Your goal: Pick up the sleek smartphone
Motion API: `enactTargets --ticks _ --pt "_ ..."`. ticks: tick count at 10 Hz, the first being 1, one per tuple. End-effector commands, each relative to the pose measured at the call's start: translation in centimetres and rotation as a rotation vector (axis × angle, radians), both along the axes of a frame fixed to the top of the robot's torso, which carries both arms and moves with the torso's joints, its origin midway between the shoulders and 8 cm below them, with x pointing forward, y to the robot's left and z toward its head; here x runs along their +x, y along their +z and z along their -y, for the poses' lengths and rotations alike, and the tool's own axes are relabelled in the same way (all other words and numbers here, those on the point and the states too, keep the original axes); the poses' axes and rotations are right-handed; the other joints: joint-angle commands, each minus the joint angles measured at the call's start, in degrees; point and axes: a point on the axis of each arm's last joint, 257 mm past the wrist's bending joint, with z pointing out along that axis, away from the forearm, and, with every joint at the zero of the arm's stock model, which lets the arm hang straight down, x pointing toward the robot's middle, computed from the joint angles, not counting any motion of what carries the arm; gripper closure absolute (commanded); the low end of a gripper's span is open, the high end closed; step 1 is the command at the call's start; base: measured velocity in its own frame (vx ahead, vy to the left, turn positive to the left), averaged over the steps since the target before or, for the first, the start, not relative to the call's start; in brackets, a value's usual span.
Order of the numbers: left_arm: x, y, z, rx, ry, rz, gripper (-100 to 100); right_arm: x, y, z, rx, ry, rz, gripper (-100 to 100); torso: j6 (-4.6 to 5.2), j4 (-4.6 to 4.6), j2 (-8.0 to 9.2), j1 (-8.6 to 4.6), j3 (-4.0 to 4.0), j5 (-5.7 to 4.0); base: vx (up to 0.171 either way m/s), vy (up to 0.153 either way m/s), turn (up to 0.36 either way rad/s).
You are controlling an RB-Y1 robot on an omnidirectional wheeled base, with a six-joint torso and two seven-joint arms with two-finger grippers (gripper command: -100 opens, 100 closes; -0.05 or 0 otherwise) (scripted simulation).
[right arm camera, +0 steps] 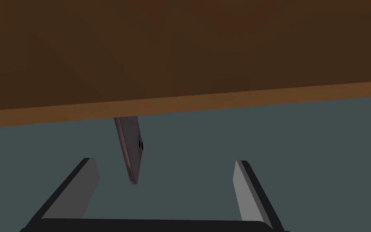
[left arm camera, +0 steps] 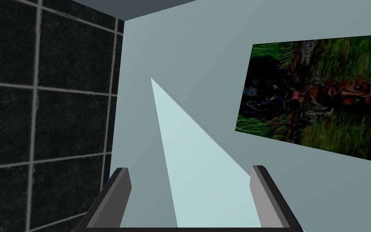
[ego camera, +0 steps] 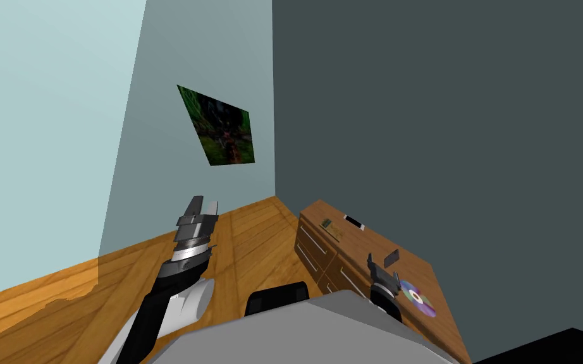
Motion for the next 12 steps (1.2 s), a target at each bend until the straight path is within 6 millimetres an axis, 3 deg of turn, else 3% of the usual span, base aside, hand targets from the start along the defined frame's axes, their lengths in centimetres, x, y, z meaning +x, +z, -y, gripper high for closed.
enactTargets --ticks 1,4,6,7,8,10,11,12 --pt "0.0 0.0 0.0 0.000 0.000 0.000 0 -3.6 -0.1 1.0 -0.025 -0.078 -0.024 -100 0.00 0.00 0.00 0.00 0.00 0.00 -0.053 -0.064 0.423" --pt "0.0 0.0 0.0 0.000 0.000 0.000 0 -7.8 -0.7 1.6 -0.043 -0.174 -0.063 -100 0.03 0.01 0.07 -0.23 0.03 -0.04 -0.049 -0.101 0.254" --pt "0.0 0.0 0.0 0.000 0.000 0.000 0 -7.6 -0.6 1.7 -0.042 -0.169 -0.056 -100 0.06 0.00 0.00 -0.16 0.00 -0.04 -0.023 -0.055 0.034" --pt "0.0 0.0 0.0 0.000 0.000 0.000 0 -7.6 -0.6 1.7 -0.043 -0.170 -0.059 0 0.05 -0.02 -0.09 0.01 -0.05 0.00 -0.003 -0.007 0.001" --pt "0.0 0.0 0.0 0.000 0.000 0.000 0 -7.4 0.3 3.3 -0.049 -0.167 -0.054 -100 0.05 -0.03 -0.14 0.11 -0.08 0.02 0.018 -0.001 -0.009" --pt "0.0 0.0 0.0 0.000 0.000 0.000 0 -7.5 0.5 3.4 -0.053 -0.167 -0.053 -100 0.05 -0.06 -0.30 0.15 -0.17 0.04 0.031 0.001 -0.005" --pt "0.0 0.0 0.0 0.000 0.000 0.000 0 -7.4 0.5 3.5 -0.051 -0.167 -0.054 100 0.05 -0.06 -0.27 0.16 -0.16 0.03 0.000 0.000 0.000" --pt "0.0 0.0 0.0 0.000 0.000 0.000 0 -7.4 0.5 3.5 -0.051 -0.167 -0.053 100 0.05 -0.05 -0.22 0.16 -0.13 0.03 0.000 0.000 0.000"
